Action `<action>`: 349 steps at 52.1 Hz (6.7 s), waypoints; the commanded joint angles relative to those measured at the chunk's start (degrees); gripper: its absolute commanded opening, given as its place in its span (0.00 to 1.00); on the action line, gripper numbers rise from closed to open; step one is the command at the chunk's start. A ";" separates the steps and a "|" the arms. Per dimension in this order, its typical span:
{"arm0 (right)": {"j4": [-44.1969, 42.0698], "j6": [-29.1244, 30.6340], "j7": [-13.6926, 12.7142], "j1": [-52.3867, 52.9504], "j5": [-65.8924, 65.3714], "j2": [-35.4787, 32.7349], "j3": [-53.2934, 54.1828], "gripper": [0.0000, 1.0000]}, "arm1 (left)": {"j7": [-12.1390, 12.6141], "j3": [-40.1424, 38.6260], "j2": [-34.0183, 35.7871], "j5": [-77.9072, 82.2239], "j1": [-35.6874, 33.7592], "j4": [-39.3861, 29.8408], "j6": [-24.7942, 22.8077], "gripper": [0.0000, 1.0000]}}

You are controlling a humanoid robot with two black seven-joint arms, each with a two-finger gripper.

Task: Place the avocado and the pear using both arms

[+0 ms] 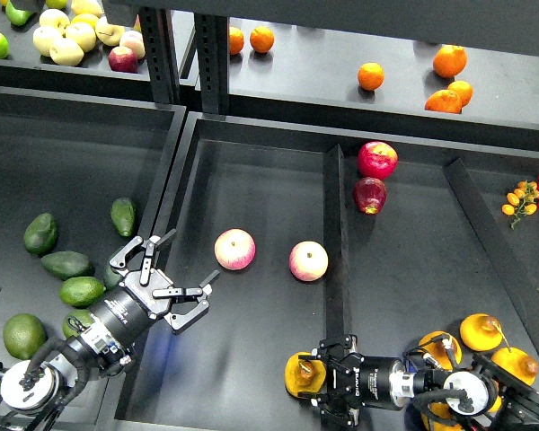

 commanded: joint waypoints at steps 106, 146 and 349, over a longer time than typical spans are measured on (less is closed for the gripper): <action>13.17 0.00 0.00 -10.35 10.63 -20.19 10.15 0.17 | 0.00 0.05 0.00 0.00 0.00 0.09 0.00 0.99; 10.71 0.00 0.00 -11.76 7.29 -18.52 10.24 0.30 | 0.00 0.05 0.00 0.00 0.00 0.09 0.00 0.99; 22.49 0.00 5.24 -20.81 19.68 8.55 43.55 0.99 | -10.25 4.18 0.00 -9.93 -13.10 12.30 0.00 0.99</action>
